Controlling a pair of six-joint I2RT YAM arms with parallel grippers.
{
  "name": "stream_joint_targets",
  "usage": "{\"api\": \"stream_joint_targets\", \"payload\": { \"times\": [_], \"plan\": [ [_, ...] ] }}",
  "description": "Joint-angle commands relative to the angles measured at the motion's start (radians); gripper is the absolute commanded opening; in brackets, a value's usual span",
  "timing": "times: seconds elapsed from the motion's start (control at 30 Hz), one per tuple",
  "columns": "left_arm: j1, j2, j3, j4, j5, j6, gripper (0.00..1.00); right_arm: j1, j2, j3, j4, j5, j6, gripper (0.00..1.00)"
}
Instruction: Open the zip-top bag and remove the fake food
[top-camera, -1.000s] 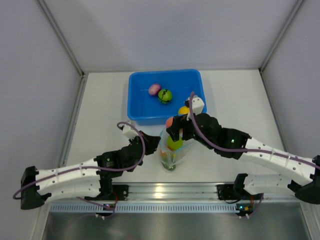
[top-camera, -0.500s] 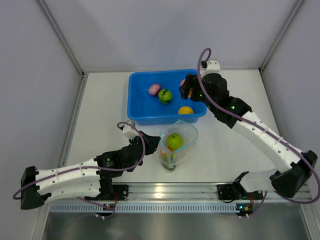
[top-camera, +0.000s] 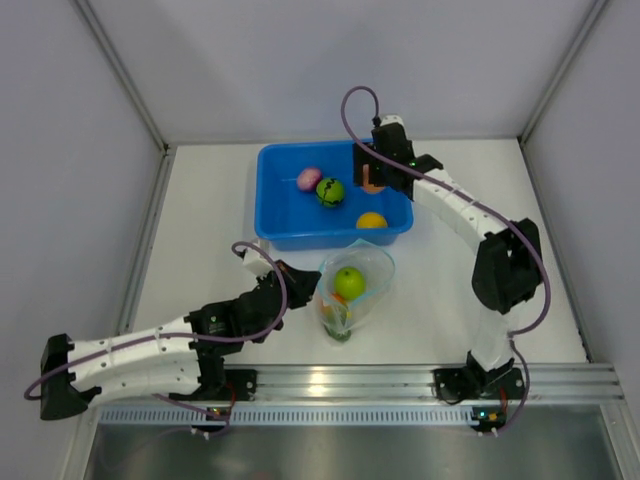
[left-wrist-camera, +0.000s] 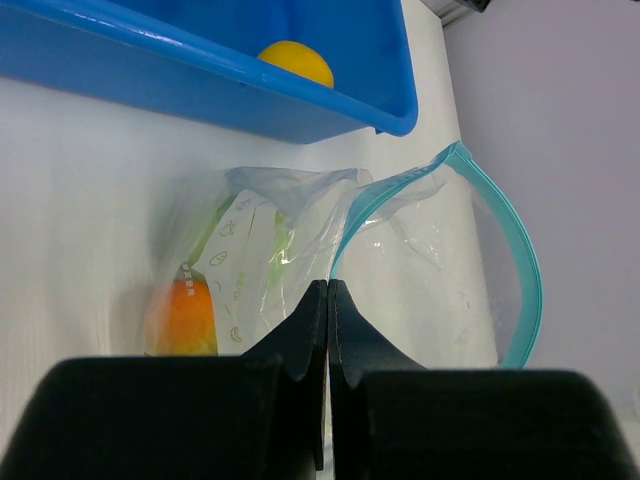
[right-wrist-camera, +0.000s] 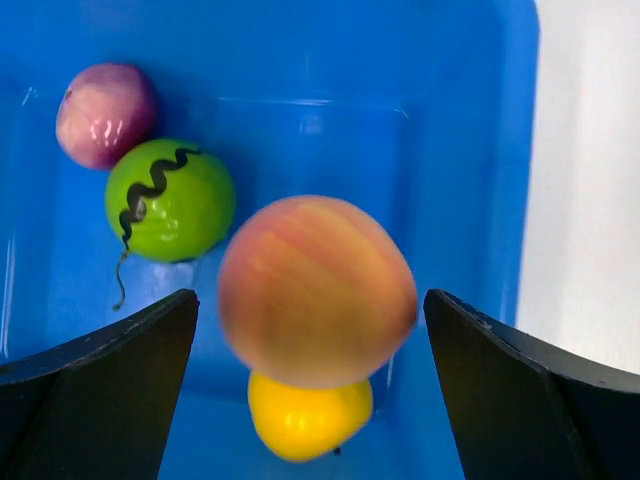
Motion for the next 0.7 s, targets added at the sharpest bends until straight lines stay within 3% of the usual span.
{"api": "stream_joint_targets", "payload": {
  "times": [0.0,0.17,0.3,0.47,0.67],
  "plan": [
    [0.003,-0.01,0.042,0.01,0.002,0.03,0.0,-0.013,0.069,0.111,-0.027,0.001,-0.043,0.98],
    [0.003,-0.018,0.043,0.011,-0.01,0.055,0.0,-0.013,0.062,0.111,-0.025,0.011,-0.048,0.99],
    [0.003,-0.027,0.048,0.01,-0.015,0.064,0.0,-0.014,-0.032,0.082,-0.043,0.03,-0.024,0.99],
    [0.003,-0.021,0.062,0.01,-0.009,0.065,0.0,-0.04,-0.177,0.019,-0.074,-0.136,0.021,0.99],
    [0.003,-0.014,0.072,0.01,-0.006,0.058,0.0,-0.019,-0.386,-0.105,-0.088,-0.232,0.073,0.75]
  ]
}}
